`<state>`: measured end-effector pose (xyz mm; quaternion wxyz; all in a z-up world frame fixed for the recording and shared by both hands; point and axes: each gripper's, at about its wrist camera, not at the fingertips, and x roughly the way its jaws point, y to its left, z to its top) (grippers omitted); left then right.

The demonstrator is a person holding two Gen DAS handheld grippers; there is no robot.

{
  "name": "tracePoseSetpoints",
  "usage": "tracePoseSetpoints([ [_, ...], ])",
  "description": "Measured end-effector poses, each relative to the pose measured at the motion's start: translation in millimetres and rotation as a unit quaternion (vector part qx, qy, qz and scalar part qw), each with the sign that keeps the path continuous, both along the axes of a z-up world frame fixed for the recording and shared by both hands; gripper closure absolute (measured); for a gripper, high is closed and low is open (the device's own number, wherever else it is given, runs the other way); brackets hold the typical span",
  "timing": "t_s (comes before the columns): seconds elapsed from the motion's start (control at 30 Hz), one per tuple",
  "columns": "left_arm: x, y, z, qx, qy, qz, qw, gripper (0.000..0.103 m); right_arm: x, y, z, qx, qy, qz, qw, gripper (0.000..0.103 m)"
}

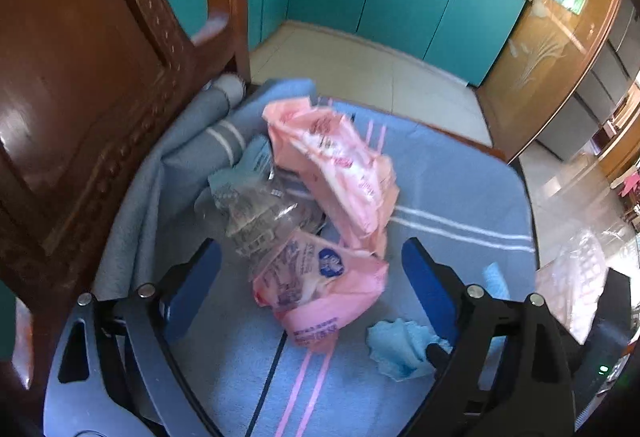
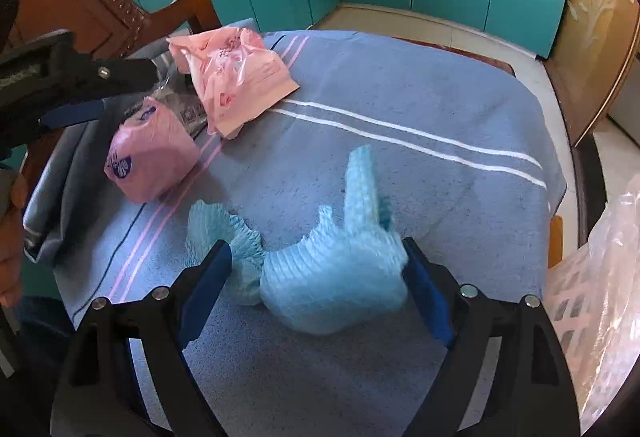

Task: Collect trash
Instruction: 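Move both open tools back over the chair seat toward the blue cloth and pink bag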

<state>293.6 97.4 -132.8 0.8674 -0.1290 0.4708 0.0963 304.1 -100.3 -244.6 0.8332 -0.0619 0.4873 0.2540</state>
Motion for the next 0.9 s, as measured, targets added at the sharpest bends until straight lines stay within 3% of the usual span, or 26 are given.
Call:
tracePoseSetpoints([
  [0.23,7,-1,-23,-0.01,0.036,-0.017,0.9992,0.012,0,3,-1,-0.006,-0.003,0.006,1.0,0.02],
  [0.3,7,0,-29,-0.02,0.042,-0.022,0.9987,0.026,-1,4,-2,-0.01,-0.006,0.009,1.0,0.02],
  [0.33,7,1,-31,-0.023,0.045,-0.024,0.9984,0.028,-1,5,-2,-0.011,-0.006,0.01,1.0,0.019],
  [0.5,0,2,-31,-0.023,0.037,-0.035,0.9984,0.039,0,3,-2,-0.011,-0.007,0.009,1.0,0.019],
  [0.77,-19,3,-22,-0.026,0.003,-0.039,0.9989,0.043,-1,4,-2,-0.016,-0.007,0.012,1.0,0.02],
  [0.9,-27,0,-16,-0.027,-0.017,-0.047,0.9984,0.043,-2,3,-1,-0.016,-0.01,0.014,1.0,0.033],
])
